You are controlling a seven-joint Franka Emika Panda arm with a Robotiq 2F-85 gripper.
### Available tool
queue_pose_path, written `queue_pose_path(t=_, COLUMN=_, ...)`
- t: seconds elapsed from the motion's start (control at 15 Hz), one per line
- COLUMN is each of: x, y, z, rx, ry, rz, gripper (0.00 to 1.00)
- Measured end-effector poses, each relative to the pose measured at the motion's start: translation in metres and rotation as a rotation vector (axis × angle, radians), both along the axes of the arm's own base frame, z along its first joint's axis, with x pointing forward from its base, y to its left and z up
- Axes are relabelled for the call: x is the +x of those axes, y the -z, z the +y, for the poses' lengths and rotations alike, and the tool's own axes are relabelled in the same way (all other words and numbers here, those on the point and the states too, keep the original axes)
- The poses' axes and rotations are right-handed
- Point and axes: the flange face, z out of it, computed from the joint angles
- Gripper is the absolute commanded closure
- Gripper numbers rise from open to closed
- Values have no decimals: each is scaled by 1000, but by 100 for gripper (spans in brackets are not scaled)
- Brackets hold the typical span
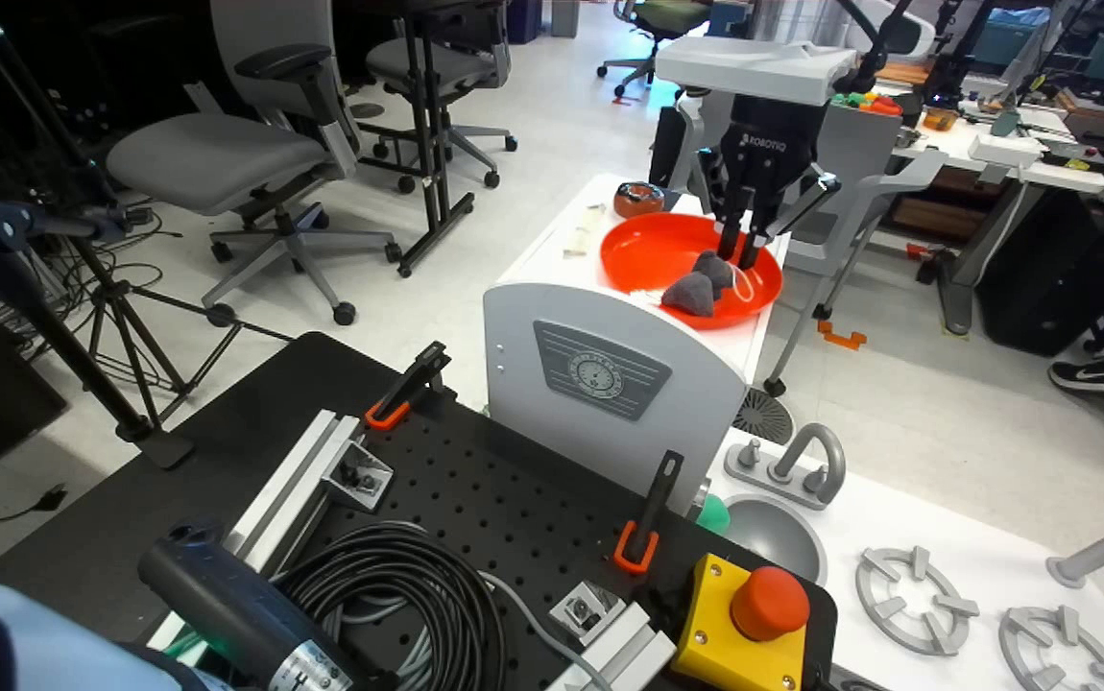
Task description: Pick up the grey toy on the plate and put it in the sink
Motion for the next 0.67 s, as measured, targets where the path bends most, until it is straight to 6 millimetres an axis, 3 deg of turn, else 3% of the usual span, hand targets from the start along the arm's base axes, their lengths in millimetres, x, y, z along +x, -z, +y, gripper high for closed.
queue_pose_path(t=0.4, x=1, y=-1, z=0, rx=1, ry=1, rz=-4, gripper=1)
queue_pose_path(t=0.67, x=2, y=-2, z=0, rx=0, ry=-2, rz=-26, gripper=0)
